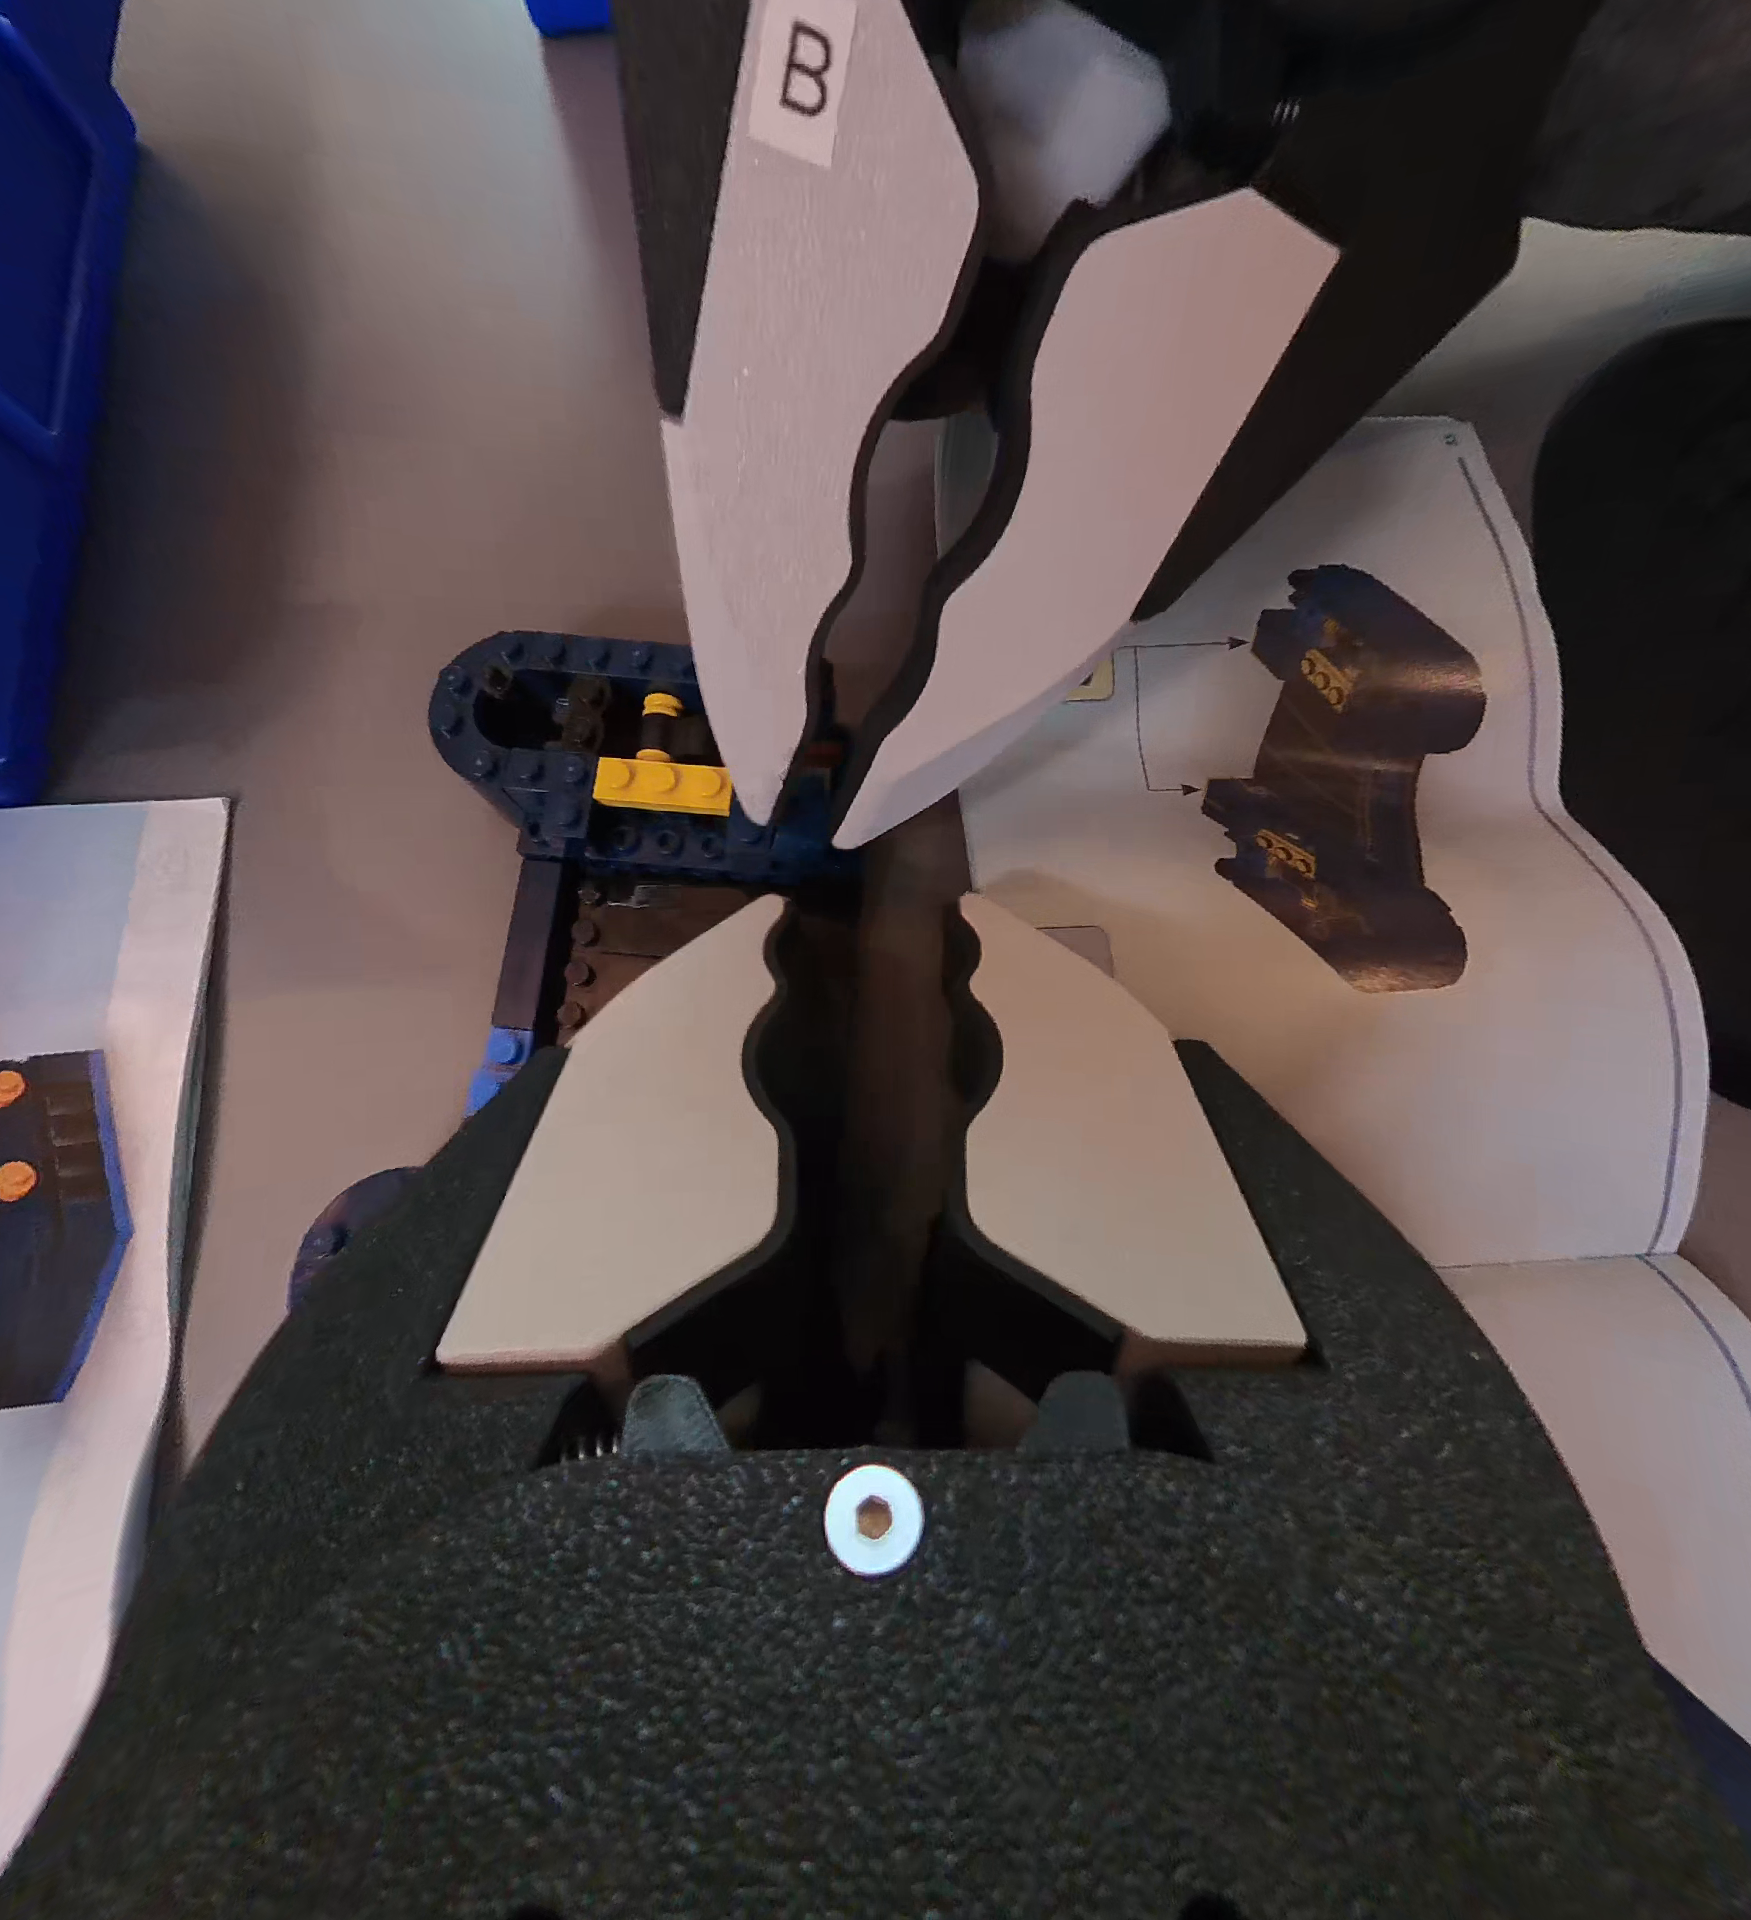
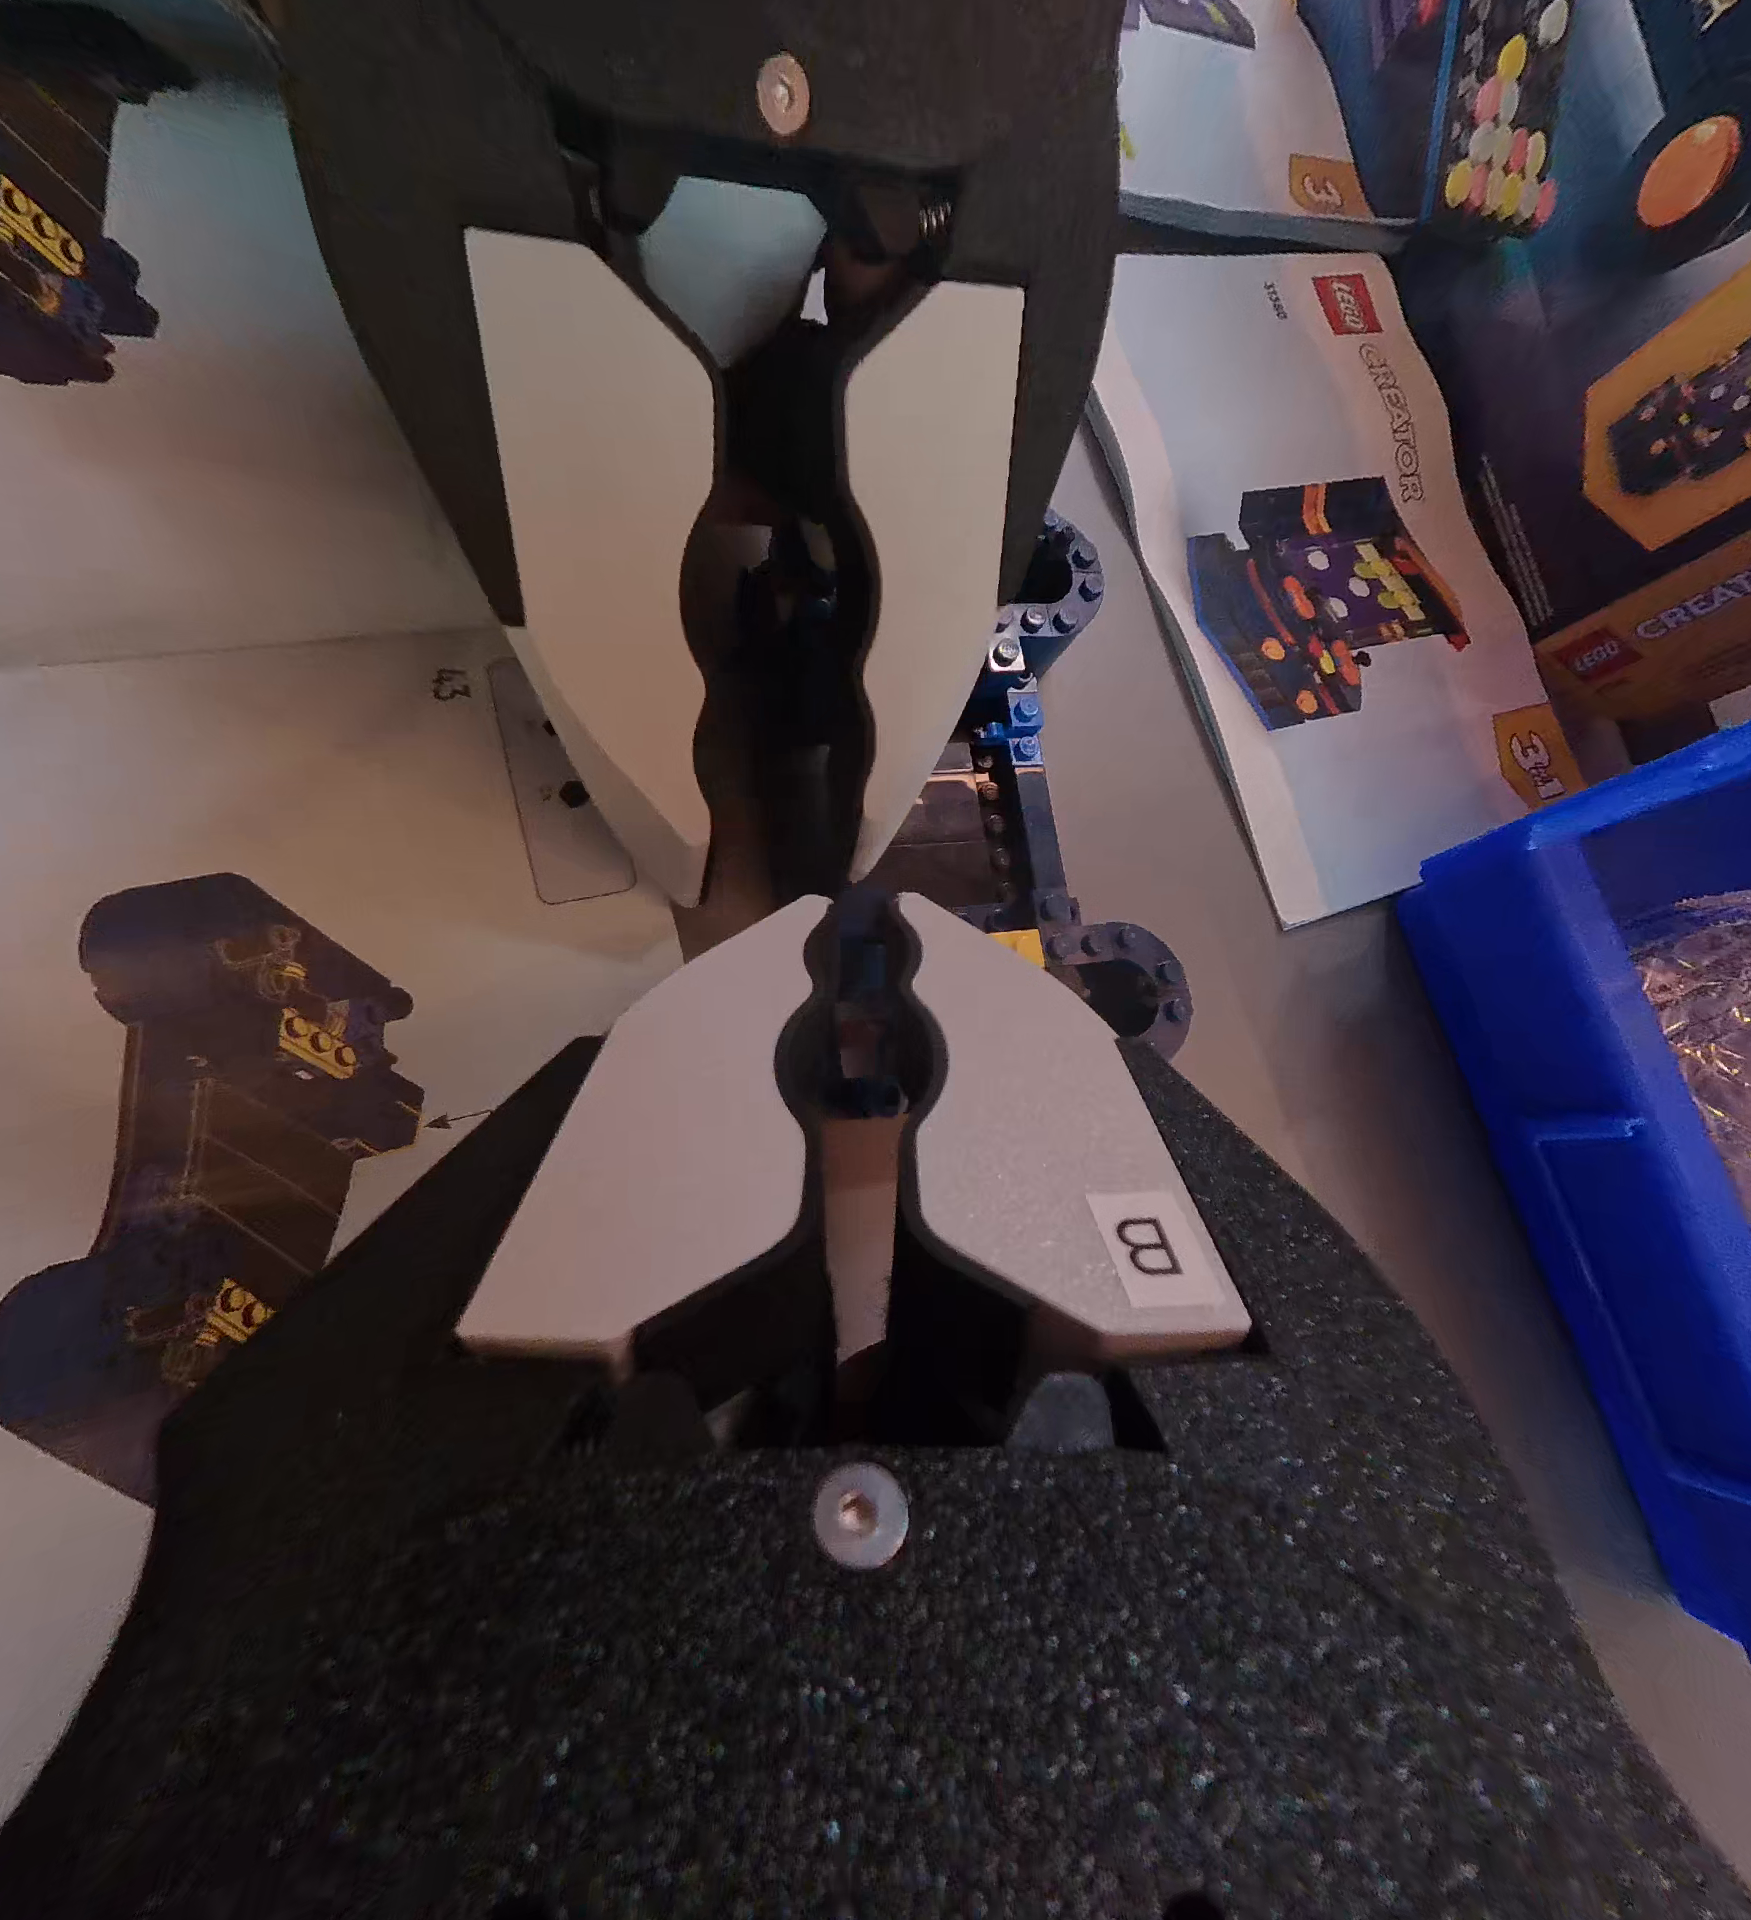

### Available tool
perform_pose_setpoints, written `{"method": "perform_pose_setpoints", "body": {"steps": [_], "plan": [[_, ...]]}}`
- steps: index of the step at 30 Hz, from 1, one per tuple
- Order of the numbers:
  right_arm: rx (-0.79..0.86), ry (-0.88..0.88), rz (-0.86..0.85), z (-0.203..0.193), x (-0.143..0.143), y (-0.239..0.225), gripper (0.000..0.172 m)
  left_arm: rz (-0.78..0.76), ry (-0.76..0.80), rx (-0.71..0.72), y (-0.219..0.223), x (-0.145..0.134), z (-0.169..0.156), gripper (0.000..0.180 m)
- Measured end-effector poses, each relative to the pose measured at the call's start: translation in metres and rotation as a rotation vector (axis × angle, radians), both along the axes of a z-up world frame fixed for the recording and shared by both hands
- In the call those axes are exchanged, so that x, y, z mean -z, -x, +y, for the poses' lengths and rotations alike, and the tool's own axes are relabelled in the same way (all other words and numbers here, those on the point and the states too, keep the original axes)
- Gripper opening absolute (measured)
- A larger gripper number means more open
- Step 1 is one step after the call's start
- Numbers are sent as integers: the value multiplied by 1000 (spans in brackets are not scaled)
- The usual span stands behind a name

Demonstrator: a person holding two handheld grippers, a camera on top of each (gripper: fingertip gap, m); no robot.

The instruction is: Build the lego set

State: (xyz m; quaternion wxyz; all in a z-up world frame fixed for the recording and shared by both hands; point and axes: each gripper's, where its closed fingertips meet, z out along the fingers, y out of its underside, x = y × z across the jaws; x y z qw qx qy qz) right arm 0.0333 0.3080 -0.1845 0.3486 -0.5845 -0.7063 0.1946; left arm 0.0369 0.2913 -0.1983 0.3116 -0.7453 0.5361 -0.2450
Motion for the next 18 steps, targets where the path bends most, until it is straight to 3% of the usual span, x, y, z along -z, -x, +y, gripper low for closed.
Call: {"method": "perform_pose_setpoints", "body": {"steps": [18], "plan": [[27, -43, -139, 5, 6, -3, 7, -17, -56, 24, -7, 0, -2, 29]]}}
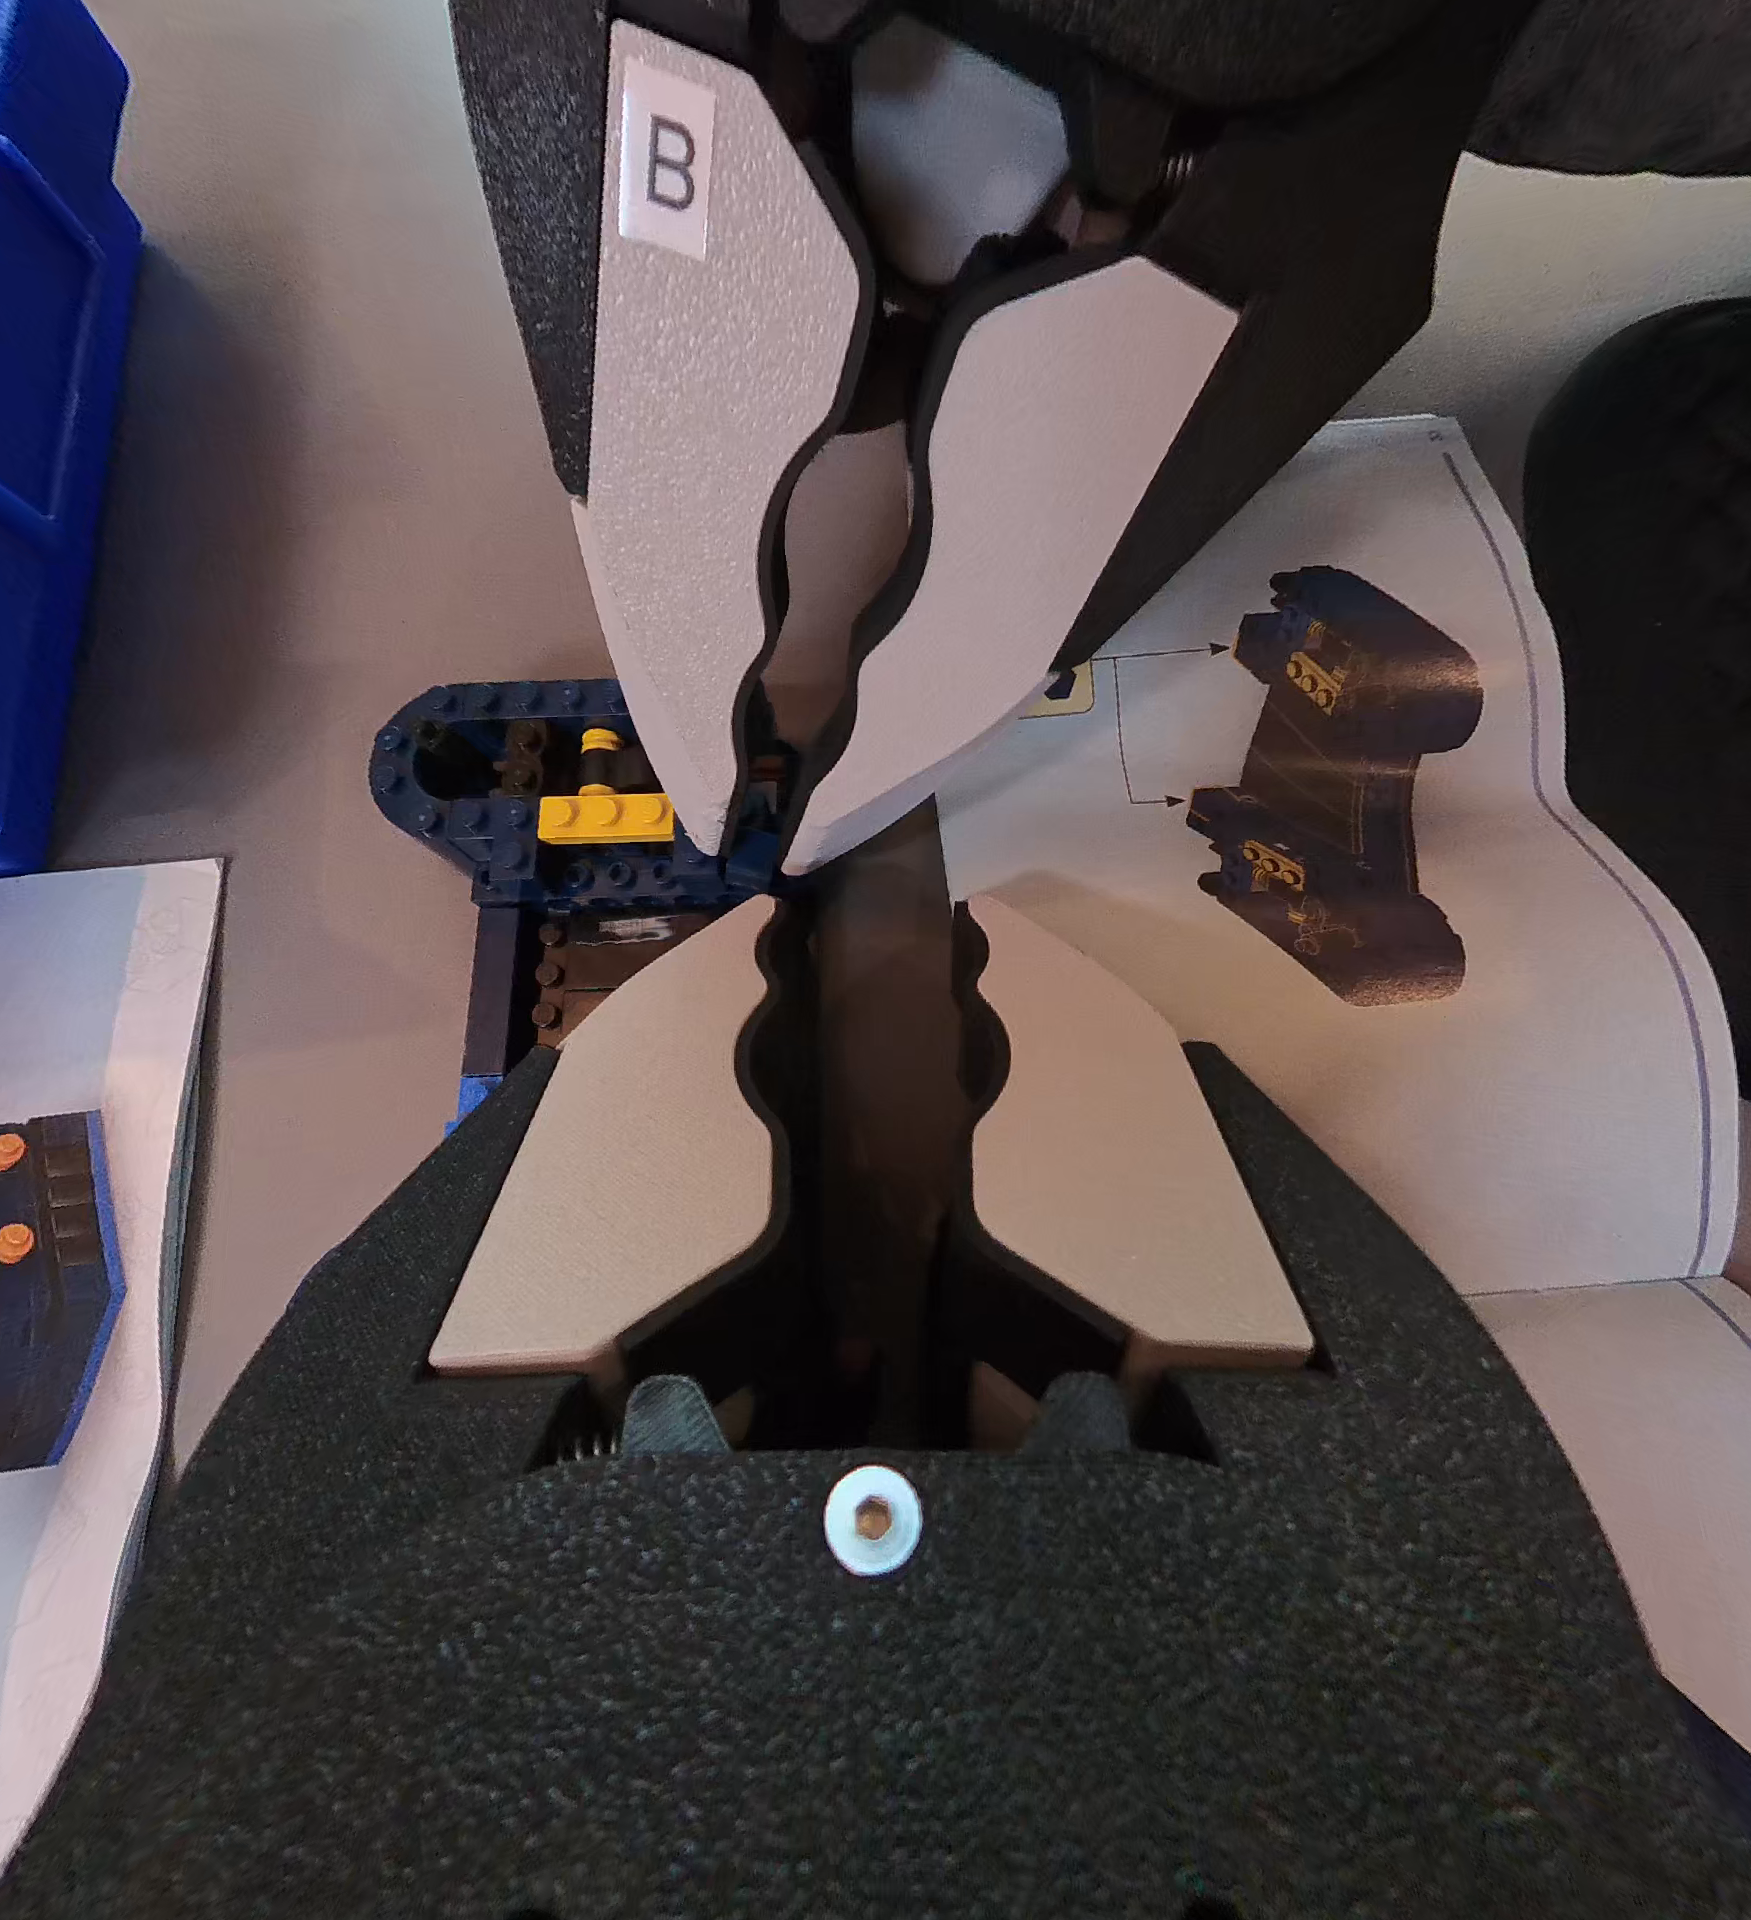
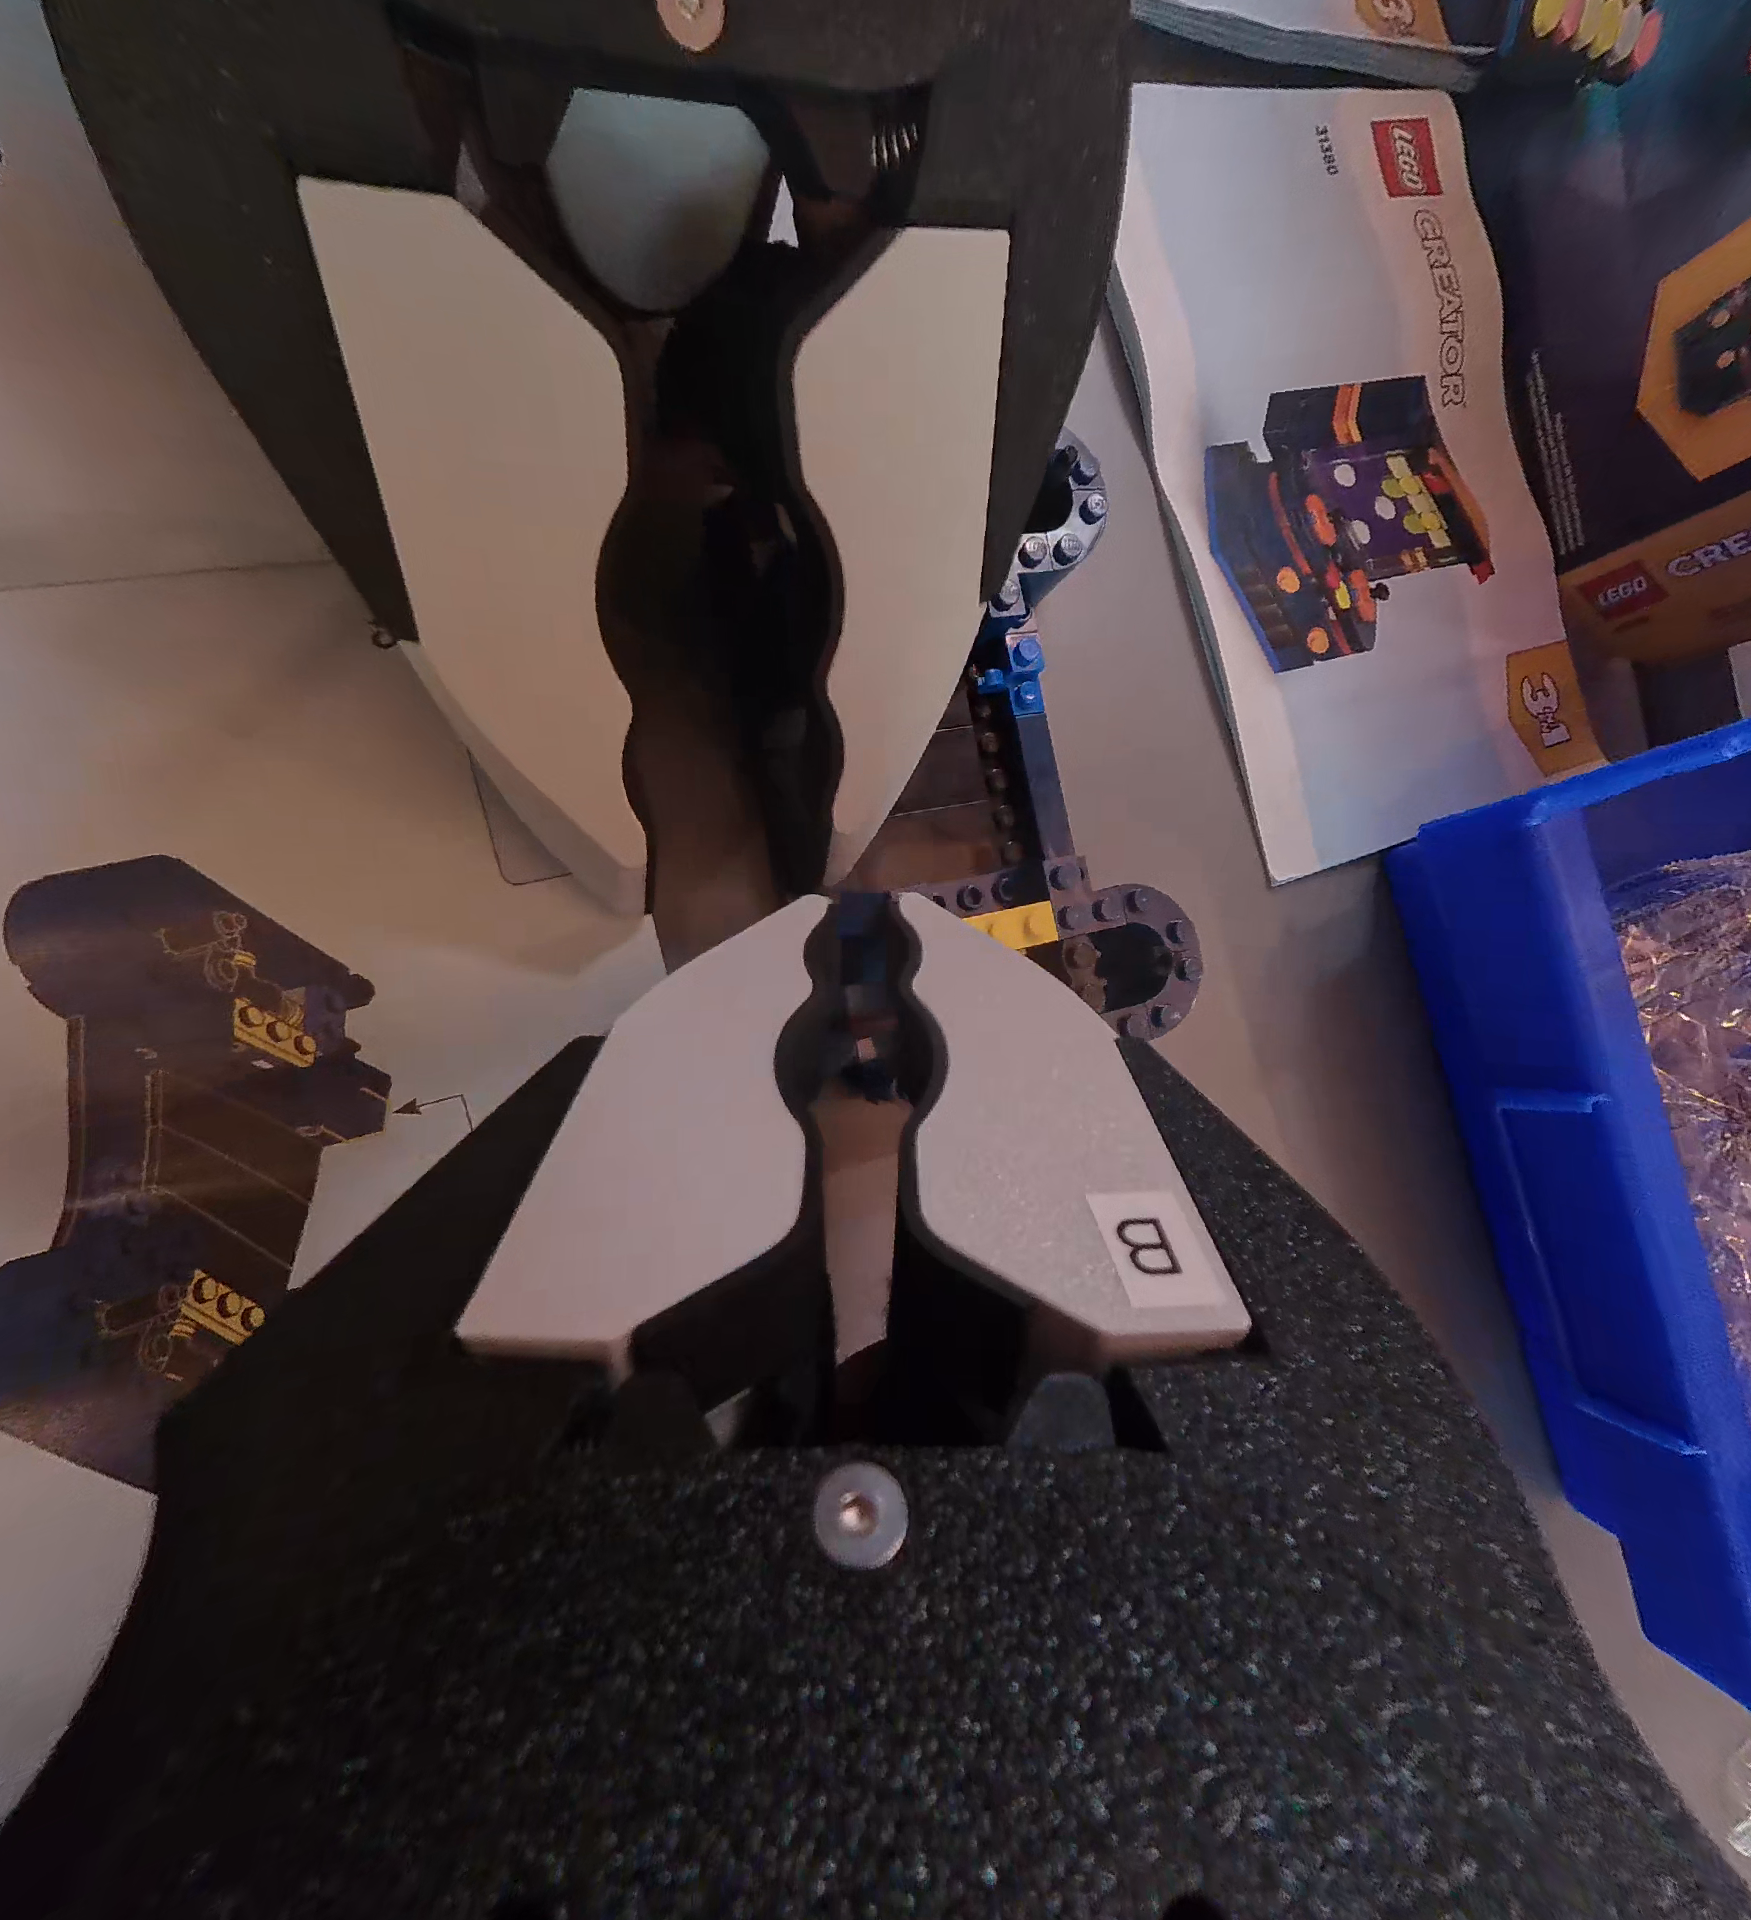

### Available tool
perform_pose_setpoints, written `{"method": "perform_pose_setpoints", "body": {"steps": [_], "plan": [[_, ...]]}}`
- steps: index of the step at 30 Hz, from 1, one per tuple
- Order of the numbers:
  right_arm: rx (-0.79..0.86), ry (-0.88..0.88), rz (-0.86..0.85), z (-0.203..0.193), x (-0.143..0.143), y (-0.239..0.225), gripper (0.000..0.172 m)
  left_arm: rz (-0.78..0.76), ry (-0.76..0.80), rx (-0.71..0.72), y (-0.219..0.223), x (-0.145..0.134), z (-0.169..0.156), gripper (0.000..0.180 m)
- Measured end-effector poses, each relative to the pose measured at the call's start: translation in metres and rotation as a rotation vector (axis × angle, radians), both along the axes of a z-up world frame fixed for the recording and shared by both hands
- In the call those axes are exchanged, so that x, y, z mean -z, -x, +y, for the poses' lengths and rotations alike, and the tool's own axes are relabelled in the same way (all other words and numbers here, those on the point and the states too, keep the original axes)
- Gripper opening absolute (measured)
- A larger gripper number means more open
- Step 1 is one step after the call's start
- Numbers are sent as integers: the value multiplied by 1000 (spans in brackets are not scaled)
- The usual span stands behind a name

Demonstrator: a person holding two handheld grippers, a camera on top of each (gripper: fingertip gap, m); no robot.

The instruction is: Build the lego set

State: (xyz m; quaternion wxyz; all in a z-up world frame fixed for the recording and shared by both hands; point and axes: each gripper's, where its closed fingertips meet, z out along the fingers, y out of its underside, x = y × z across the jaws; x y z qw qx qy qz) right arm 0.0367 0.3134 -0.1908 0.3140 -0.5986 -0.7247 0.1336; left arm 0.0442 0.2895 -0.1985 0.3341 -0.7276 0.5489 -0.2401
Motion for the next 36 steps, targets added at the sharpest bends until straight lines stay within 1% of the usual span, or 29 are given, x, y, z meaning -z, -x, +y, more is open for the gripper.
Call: {"method": "perform_pose_setpoints", "body": {"steps": [10, 14, 20, 26, 36], "plan": [[-21, -83, -41, 1, 0, -1, 7, -11, -19, -23, -1, -1, 2, 30], [-20, -86, -44, 2, 0, -1, 7, -11, -31, -32, -1, -1, 4, 35], [-13, -95, -52, 4, 1, -1, 7, -29, -37, -18, -3, -2, 2, 36], [-19, -117, -57, 5, 0, -1, 7, -66, -16, -18, -5, -4, 1, 38], [-12, -153, -47, 8, -1, -2, 8, -73, 5, -28, -6, -4, 1, 40]]}}
